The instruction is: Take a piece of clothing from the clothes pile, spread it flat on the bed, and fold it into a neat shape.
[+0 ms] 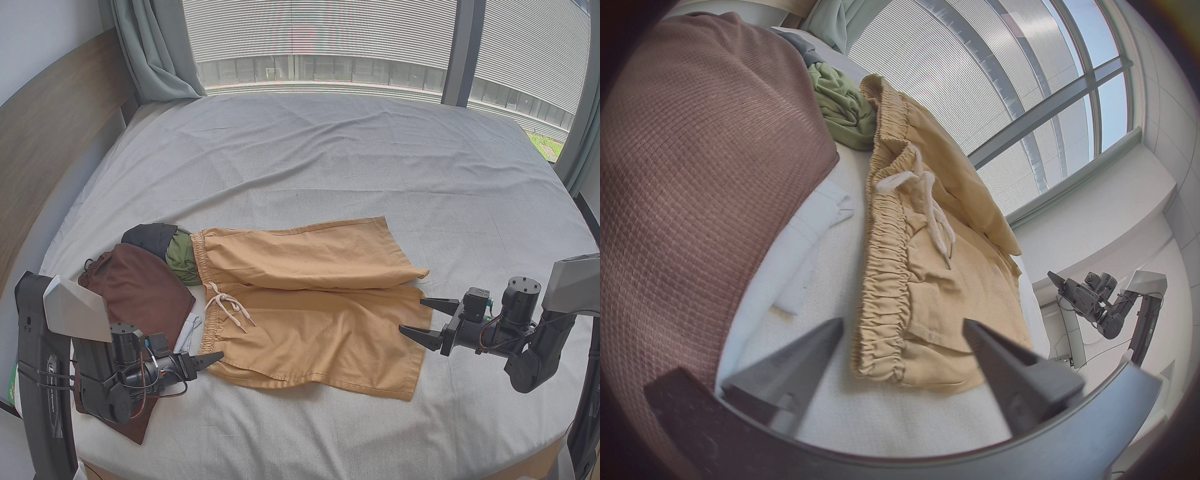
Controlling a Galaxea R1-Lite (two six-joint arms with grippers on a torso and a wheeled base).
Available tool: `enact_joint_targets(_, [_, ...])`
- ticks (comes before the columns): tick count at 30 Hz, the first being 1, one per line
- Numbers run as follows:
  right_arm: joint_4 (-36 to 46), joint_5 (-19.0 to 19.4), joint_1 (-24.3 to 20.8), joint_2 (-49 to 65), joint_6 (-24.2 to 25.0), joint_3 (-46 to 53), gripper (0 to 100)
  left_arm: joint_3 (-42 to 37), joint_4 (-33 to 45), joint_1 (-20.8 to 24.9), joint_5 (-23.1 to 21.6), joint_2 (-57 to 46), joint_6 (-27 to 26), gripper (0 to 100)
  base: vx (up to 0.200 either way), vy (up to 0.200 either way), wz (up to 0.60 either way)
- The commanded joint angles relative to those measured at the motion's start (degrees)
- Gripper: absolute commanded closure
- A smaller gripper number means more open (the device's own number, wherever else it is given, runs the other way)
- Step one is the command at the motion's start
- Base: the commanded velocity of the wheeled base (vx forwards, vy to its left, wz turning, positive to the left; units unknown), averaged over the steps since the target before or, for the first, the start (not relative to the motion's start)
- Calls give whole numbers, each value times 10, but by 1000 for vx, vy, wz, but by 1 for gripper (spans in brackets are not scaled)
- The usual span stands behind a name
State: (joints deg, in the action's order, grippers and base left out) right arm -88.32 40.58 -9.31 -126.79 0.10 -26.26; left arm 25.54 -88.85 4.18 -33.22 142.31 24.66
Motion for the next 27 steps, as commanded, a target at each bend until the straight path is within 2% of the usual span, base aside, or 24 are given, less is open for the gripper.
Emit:
enact_joint_targets(1, [0, 0, 0, -1, 0, 2, 0, 1, 0, 1, 0, 4, 0, 100, 0, 0, 0])
enact_joint_targets(27, [1, 4, -4, -55, 3, 160, 0, 6, -2, -3, 0, 12, -7, 100, 0, 0, 0])
